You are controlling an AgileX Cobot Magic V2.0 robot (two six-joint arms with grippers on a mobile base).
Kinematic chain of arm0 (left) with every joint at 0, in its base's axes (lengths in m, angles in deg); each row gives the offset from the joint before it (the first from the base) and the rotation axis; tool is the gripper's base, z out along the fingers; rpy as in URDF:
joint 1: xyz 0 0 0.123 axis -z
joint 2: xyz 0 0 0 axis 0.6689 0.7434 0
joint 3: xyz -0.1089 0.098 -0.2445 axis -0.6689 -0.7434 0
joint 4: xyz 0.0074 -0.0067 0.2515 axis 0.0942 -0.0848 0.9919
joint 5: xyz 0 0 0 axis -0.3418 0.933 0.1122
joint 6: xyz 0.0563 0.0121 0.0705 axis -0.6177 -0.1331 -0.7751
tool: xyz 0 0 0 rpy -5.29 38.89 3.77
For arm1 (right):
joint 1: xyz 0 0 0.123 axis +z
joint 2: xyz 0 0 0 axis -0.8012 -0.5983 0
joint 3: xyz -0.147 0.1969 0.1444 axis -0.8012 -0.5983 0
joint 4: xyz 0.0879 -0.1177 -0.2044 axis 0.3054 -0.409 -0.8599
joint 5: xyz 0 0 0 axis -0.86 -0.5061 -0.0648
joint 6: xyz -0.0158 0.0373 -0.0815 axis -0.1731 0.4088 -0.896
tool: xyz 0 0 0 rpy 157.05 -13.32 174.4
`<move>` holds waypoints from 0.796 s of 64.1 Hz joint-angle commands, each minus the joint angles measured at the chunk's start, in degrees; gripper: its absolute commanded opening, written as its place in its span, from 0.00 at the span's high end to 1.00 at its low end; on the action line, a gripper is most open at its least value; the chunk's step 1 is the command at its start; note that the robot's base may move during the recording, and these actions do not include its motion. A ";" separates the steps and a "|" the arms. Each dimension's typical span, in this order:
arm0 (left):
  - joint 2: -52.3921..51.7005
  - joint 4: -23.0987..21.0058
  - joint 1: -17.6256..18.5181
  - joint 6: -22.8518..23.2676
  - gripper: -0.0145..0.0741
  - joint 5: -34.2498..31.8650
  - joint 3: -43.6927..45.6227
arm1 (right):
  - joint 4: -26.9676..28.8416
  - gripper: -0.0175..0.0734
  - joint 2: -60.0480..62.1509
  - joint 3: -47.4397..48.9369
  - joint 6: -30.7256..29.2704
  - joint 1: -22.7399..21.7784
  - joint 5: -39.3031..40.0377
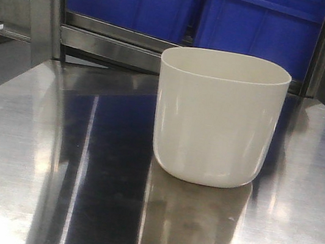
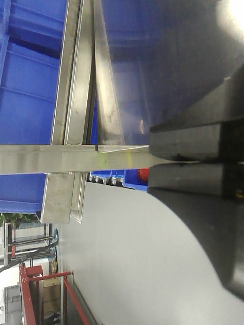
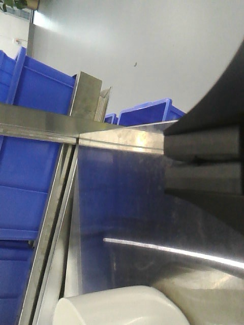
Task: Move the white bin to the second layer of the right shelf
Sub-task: 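Move the right gripper toward the white bin on the steel table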
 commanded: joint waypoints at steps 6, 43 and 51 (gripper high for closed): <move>-0.84 -0.43 0.01 0.30 0.74 -4.76 -1.65 | -0.13 0.75 -10.64 10.35 -3.48 -0.31 -3.57; -0.84 -0.43 0.01 0.30 0.74 -4.76 -1.65 | -10.78 0.75 -44.81 28.60 22.79 4.81 -12.59; -0.84 -0.43 0.01 0.30 0.74 -4.76 -1.65 | -15.92 0.75 -51.04 33.08 30.82 10.29 -18.76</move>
